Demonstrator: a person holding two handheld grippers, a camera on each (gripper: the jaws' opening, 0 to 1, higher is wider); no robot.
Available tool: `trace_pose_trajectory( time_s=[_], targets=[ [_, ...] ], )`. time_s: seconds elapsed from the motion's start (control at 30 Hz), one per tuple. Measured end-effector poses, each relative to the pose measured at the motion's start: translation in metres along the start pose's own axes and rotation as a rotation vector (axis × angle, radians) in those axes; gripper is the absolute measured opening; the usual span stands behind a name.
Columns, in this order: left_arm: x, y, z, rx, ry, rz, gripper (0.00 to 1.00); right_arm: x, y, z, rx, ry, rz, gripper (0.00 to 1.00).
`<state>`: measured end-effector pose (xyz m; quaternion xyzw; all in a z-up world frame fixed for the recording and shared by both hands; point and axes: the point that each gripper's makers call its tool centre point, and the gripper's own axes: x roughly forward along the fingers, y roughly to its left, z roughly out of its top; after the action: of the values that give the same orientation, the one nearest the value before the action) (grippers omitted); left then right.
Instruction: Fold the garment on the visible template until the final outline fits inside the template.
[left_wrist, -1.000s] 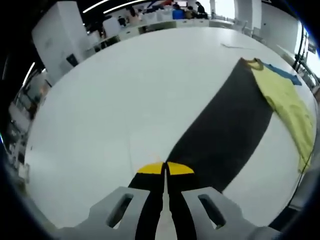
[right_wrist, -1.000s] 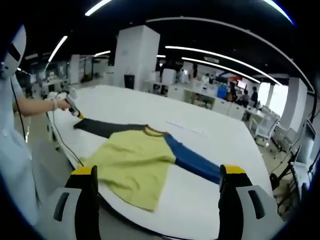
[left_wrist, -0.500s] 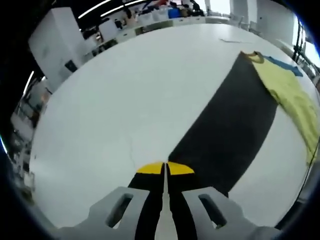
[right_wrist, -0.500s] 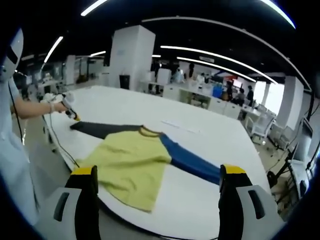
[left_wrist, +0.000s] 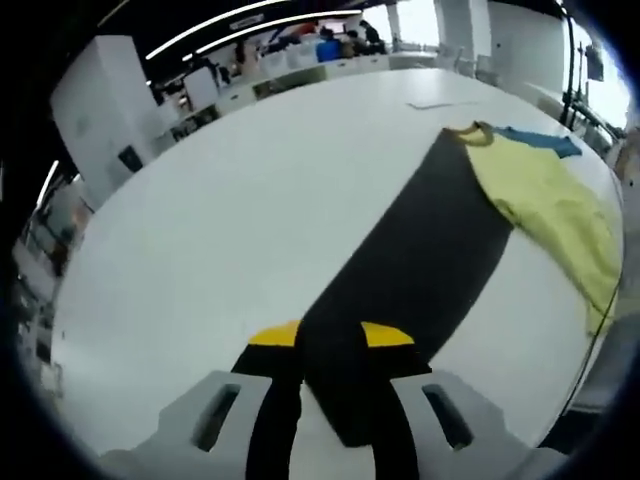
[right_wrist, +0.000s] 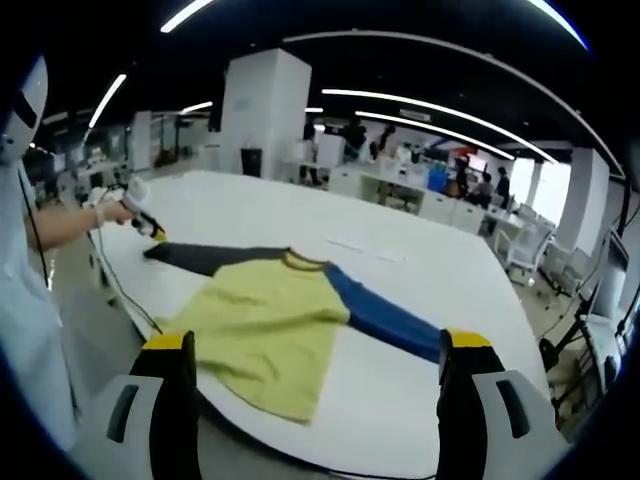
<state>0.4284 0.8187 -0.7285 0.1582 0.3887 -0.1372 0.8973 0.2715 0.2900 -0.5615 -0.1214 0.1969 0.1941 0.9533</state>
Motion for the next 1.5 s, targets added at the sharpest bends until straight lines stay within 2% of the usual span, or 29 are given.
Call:
trace_pose_trajectory(
  time_s=[0.07, 0.2, 0.43, 0.5, 0.53, 0.97, 1.13, 1.17, 1.3, 1.5],
  targets=[
    [0.004, -0.013, -0.007, -0.005, 0.024, -0.039, 0.19, -0.001, -0.002, 0.000, 0.000, 0.001, -0.001, 1.00],
    [0.010, -0.024, -0.017, -0.019, 0.035, -0.070, 0.20, -0.002, -0.004, 0.001, -0.009, 0.005, -0.008, 1.00],
    [0.014, -0.017, -0.026, -0.051, 0.053, -0.040, 0.16, 0.000, -0.005, -0.001, -0.001, 0.007, -0.006, 1.00],
    [0.013, -0.020, -0.028, -0.078, 0.060, -0.053, 0.14, 0.001, -0.005, -0.001, 0.000, 0.006, -0.002, 1.00],
    [0.013, -0.020, -0.026, -0.083, 0.044, -0.056, 0.14, 0.001, -0.005, 0.000, 0.000, 0.006, -0.002, 1.00],
    [0.004, -0.020, -0.027, -0.111, 0.041, -0.042, 0.00, 0.001, -0.006, 0.001, -0.001, 0.004, -0.008, 1.00],
    [0.001, -0.011, -0.030, -0.129, 0.030, -0.021, 0.00, 0.003, -0.005, 0.002, -0.002, 0.004, -0.006, 1.00],
    [0.002, -0.001, -0.031, -0.134, 0.024, -0.012, 0.00, 0.003, -0.005, 0.002, -0.004, 0.005, -0.003, 1.00],
    [-0.004, 0.018, -0.031, -0.146, -0.006, 0.038, 0.00, 0.003, -0.005, 0.001, -0.007, 0.007, -0.001, 1.00],
    [-0.010, 0.040, -0.042, -0.157, 0.010, 0.083, 0.00, 0.005, -0.002, 0.003, -0.011, 0.003, 0.006, 1.00]
  ],
)
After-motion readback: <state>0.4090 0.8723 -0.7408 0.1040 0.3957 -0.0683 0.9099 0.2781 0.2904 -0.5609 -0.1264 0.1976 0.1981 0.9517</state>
